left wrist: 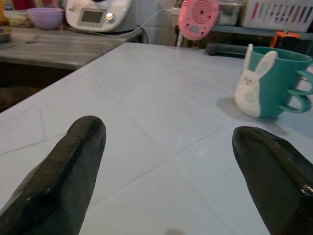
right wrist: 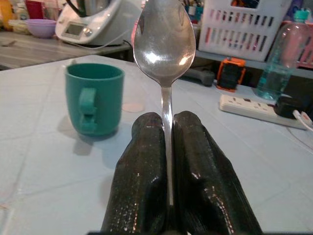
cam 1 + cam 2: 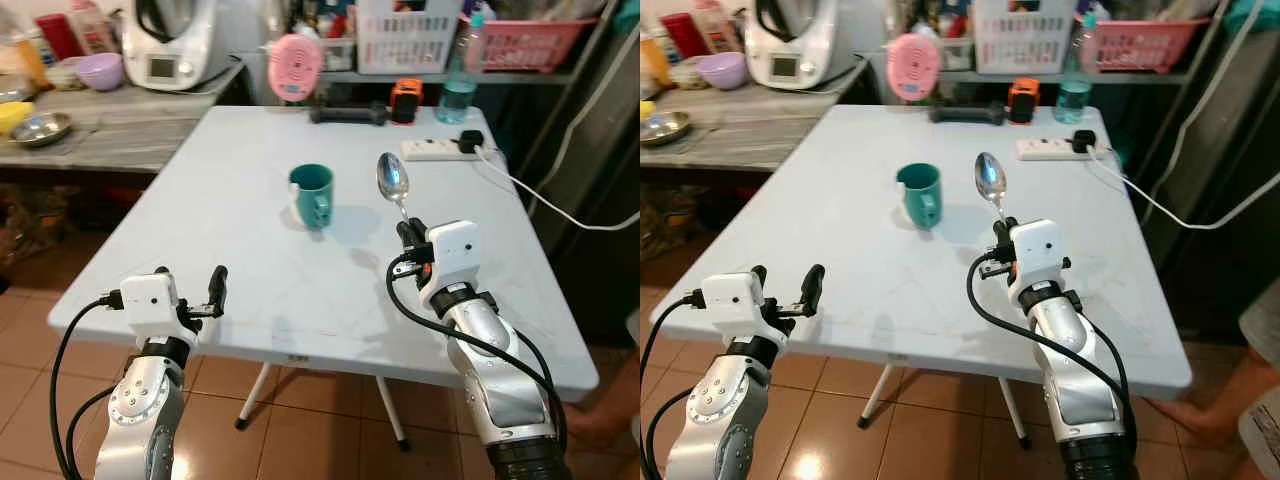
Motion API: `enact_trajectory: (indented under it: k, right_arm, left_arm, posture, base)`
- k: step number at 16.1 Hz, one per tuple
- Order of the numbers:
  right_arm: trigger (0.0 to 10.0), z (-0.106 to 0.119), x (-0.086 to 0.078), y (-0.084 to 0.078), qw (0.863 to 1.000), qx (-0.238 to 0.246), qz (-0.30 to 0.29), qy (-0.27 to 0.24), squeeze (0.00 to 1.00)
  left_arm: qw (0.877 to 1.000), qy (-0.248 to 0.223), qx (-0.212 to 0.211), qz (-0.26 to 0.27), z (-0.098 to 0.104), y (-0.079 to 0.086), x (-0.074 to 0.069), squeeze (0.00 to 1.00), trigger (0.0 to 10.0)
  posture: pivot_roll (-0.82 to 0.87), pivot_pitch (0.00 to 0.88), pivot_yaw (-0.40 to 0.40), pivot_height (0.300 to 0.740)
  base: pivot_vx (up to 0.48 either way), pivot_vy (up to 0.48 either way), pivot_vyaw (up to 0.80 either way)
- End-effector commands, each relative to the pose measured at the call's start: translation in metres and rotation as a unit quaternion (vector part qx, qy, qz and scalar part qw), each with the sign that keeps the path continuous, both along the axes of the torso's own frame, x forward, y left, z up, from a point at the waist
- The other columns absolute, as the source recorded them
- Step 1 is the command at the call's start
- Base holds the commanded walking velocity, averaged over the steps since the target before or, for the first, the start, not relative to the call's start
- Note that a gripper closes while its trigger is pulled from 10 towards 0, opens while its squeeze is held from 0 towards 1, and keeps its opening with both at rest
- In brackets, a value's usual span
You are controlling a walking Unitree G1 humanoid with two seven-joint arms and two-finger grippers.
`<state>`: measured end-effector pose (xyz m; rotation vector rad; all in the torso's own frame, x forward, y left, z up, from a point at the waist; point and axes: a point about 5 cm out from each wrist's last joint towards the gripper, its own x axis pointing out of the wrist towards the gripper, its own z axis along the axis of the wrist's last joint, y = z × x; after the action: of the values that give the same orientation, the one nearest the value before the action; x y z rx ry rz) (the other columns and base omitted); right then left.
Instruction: Setting the table
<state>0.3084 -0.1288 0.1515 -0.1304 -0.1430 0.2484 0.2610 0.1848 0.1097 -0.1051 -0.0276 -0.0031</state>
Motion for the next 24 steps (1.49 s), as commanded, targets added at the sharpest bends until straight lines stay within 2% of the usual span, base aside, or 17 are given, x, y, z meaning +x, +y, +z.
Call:
enact_trajectory:
  k: [1,15,24]
  right_arm:
    - [10.0,0.0054,0.0023,0.0024,1.000,0.002,0.003,-0.013,0.00]
    - [10.0,0.0064,0.0067,0.0025,1.000,0.008,-0.007,-0.015,0.00]
    - [10.0,0.0048,0.0066,0.0010,1.000,0.009,-0.012,-0.015,0.00]
  left_arm:
    - [1.000,0.000,0.004,0.002,0.0002,0.0030,0.0006,0.00,10.0]
    - [1.000,0.001,0.014,-0.001,-0.0041,0.0084,0.0027,0.00,10.0]
    - [1.000,0.000,0.016,-0.004,-0.0060,0.0056,0.0034,0.00,10.0]
  posture:
    - [-0.15,0.013,0.080,0.740]
    - [-0.14,0.000,0.075,0.740]
    - [-0.15,0.006,0.081,0.740]
  base:
    - [0.000,0.240,0.00]
    - [0.000,0.383,0.00]
    - [0.000,0.480,-0.47]
